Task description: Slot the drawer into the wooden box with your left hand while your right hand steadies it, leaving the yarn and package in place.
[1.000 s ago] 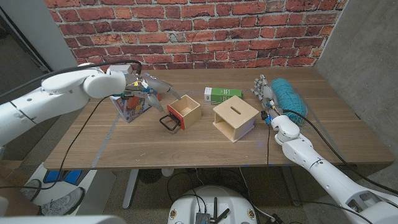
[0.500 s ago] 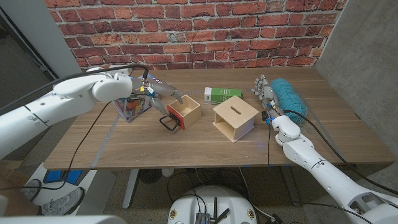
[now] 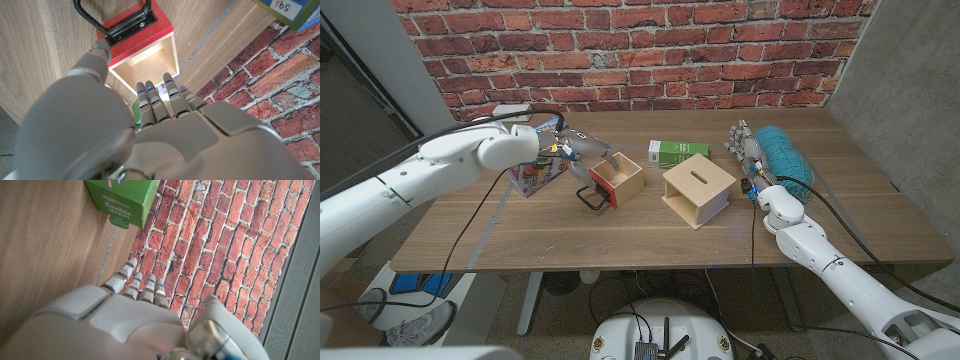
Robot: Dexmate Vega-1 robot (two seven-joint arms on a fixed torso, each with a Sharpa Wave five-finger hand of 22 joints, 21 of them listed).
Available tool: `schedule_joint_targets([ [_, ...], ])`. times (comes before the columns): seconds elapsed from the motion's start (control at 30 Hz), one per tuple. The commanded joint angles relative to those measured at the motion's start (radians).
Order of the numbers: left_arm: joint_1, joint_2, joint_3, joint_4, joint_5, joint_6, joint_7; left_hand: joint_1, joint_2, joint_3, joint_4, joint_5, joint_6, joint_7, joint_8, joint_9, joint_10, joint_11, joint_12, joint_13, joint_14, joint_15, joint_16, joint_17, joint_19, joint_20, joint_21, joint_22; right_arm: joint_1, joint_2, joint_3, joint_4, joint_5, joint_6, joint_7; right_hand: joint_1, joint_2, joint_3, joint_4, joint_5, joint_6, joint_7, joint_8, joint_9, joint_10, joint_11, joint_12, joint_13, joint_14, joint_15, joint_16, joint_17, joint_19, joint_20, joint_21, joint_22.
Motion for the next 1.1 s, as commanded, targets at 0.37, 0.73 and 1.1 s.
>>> schedule_joint_targets([
  [0.37,0.029,-0.04,0.022,0.005,-0.008,0.061,0.02,-0.002,0.014,-0.045,0.015,-0.008,0.073,0.081,0.002,0.003,0.078,0.066,0.0,0.004,0.066,-0.081,0.004,0.001,0.044,-0.173,0.008,0.004,0.005,0.0,-0.001,0.01,0.007,0.002,0.016,-0.011,0.025,0.012,0.0,0.0,0.005,-0.002,0.007,0.002,0.001,-0.002,0.009,-0.001,0.0,0.001,0.006,-0.001,-0.003,0.007,0.001,0.005],
  [0.73,0.026,-0.055,0.05,0.022,0.012,0.069,0.033,-0.011,0.018,-0.056,0.018,-0.007,0.082,0.083,-0.002,0.003,0.095,0.059,0.0,0.003,0.073,-0.09,0.004,0.001,0.047,-0.175,0.006,0.004,0.004,0.004,0.0,0.017,0.009,0.007,0.016,-0.012,0.025,0.014,0.0,-0.001,0.005,-0.003,0.007,0.002,0.002,-0.001,0.009,-0.001,0.001,0.001,0.007,-0.004,-0.003,0.008,0.001,0.005],
  [1.1,0.036,-0.055,0.059,0.035,0.05,0.064,0.083,0.028,0.022,-0.058,0.001,-0.004,0.126,0.057,0.002,0.003,0.134,0.036,0.002,0.003,0.1,-0.121,0.005,0.001,0.065,-0.174,0.007,0.004,-0.001,0.007,0.002,0.016,0.008,0.009,0.007,-0.012,0.025,0.015,0.0,-0.001,0.006,-0.003,0.007,0.002,0.002,-0.002,0.009,-0.001,0.001,0.002,0.007,-0.006,-0.003,0.009,0.002,0.005],
])
